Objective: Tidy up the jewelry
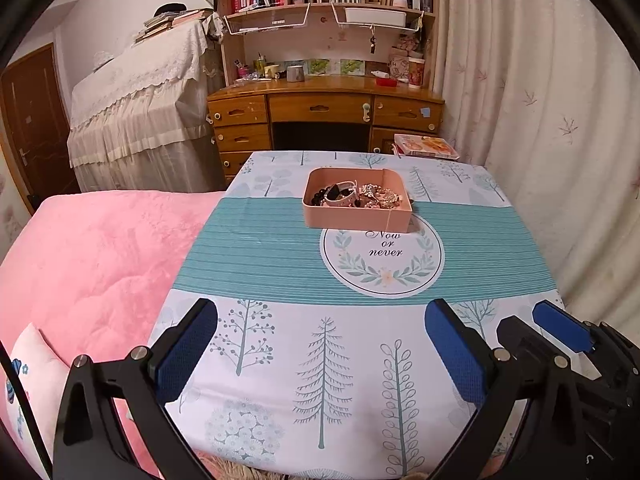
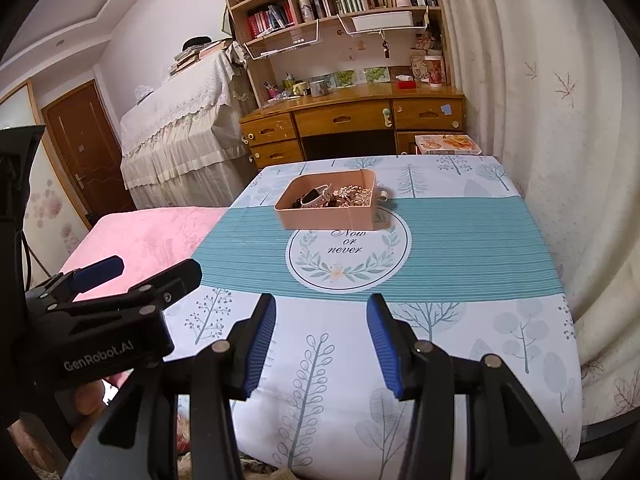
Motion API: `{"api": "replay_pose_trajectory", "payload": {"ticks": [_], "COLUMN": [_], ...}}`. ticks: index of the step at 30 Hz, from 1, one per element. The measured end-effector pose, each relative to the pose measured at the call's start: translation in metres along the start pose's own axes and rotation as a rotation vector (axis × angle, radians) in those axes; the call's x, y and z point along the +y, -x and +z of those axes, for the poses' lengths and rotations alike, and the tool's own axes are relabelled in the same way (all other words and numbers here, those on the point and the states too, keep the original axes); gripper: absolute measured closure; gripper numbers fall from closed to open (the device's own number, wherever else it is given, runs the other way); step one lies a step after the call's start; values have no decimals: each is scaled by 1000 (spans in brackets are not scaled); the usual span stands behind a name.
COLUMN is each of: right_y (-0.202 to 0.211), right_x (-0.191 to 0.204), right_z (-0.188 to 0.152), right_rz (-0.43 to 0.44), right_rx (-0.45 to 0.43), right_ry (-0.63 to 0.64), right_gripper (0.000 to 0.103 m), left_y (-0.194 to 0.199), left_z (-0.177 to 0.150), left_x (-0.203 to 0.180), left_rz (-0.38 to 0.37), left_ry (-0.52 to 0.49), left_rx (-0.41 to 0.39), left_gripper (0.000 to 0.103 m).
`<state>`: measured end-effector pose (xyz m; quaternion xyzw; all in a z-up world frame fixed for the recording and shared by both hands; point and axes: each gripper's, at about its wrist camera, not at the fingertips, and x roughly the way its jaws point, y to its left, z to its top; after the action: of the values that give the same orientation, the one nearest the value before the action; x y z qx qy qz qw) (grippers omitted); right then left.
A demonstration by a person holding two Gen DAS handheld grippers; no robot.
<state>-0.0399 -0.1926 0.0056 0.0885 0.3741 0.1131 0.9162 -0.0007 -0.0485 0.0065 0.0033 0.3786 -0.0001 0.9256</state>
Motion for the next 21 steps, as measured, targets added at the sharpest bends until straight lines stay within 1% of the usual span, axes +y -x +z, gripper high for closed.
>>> {"api": "replay_pose_trajectory", "payload": {"ticks": [17, 21], "right_y": [-2, -9], "right_x": [-1, -3], "right_z": [-1, -4], "right_rz": [1, 4], "right_rx": [9, 17], "right_ry": [-3, -5], "right_gripper": [55, 55], "left_y": [-9, -13], "left_z": [0, -1], "left_x": [2, 2], "left_rz": [-12, -17], "left_ry": [5, 9], "left_rx": [29, 41], "left_gripper": [1, 1]}}
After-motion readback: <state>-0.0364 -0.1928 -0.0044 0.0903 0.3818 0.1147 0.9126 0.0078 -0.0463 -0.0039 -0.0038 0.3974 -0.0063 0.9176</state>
